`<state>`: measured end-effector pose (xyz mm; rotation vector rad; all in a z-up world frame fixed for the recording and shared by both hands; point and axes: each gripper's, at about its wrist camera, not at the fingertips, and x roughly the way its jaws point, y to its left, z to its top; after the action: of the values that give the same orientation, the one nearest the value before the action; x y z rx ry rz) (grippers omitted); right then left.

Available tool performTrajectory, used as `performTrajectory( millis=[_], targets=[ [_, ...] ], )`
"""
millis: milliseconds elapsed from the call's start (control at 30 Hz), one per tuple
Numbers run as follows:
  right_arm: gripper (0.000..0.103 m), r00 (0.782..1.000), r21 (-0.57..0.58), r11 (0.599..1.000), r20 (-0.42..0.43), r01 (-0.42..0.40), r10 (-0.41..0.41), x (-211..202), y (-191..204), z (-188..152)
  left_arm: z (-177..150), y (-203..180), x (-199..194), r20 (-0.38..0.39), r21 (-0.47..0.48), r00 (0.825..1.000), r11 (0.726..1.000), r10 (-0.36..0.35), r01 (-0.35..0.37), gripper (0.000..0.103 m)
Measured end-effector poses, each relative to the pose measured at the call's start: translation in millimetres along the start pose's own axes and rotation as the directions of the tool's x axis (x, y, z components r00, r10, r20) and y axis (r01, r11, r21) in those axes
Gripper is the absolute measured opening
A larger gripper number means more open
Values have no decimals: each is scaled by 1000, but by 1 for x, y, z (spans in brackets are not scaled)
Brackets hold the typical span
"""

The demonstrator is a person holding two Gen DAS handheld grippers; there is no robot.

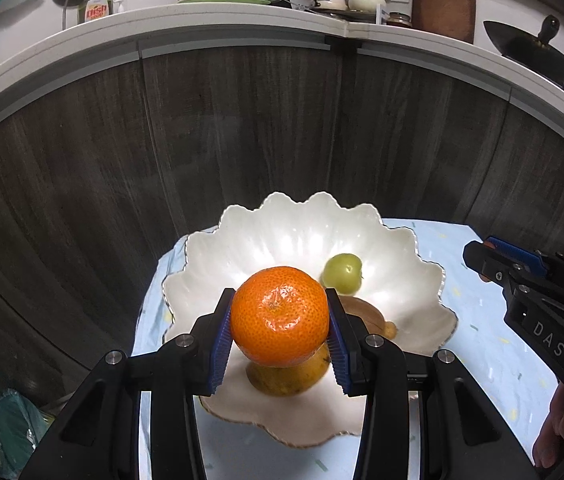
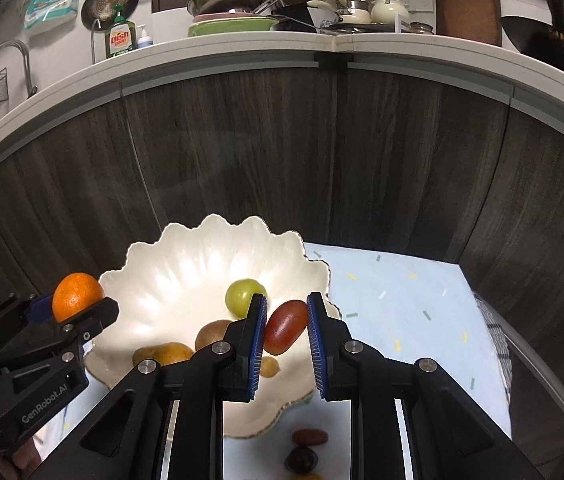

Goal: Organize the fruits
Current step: 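Carry the mandarin over the bowl with the left gripper while the right gripper carries the date, then open the left gripper to drop the mandarin while the right gripper releases the date into the bowl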

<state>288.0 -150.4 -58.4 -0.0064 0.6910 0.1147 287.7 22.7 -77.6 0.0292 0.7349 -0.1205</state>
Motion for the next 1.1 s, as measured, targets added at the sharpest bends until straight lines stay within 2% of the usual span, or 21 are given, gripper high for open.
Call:
performTrajectory(
  millis=[500, 900, 933, 967, 1000, 1067, 1100],
  targets=[
    [22, 998, -1, 1000, -62, -3, 3, 47, 5, 8, 7, 17, 37, -34, -17, 999, 1000, 10, -10, 42],
    [22, 995, -8, 1000, -95, -10, 9, 63, 9, 7, -1, 18, 56, -84, -13, 996, 1000, -4, 3, 43],
    [22, 995, -7, 1000, -96, -10, 9, 64, 9, 7, -1, 17, 58, -93, -12, 996, 1000, -2, 1, 50],
    [23, 995, -6, 1000, -98, -12, 12, 64, 9, 7, -2, 17, 58, -92, -9, 996, 1000, 1, -1, 65],
    [24, 995, -7, 1000, -101, -15, 14, 64, 9, 7, -2, 16, 57, -86, -6, 996, 1000, 2, -2, 70],
    [34, 994, -7, 1000, -104, -17, 16, 63, 10, 8, -2, 14, 54, -74, 10, 997, 1000, 17, -16, 74],
    [49, 995, -4, 1000, -100, -16, 15, 62, 9, 8, -1, 14, 53, -76, 17, 997, 1000, 21, -20, 74]
  ],
)
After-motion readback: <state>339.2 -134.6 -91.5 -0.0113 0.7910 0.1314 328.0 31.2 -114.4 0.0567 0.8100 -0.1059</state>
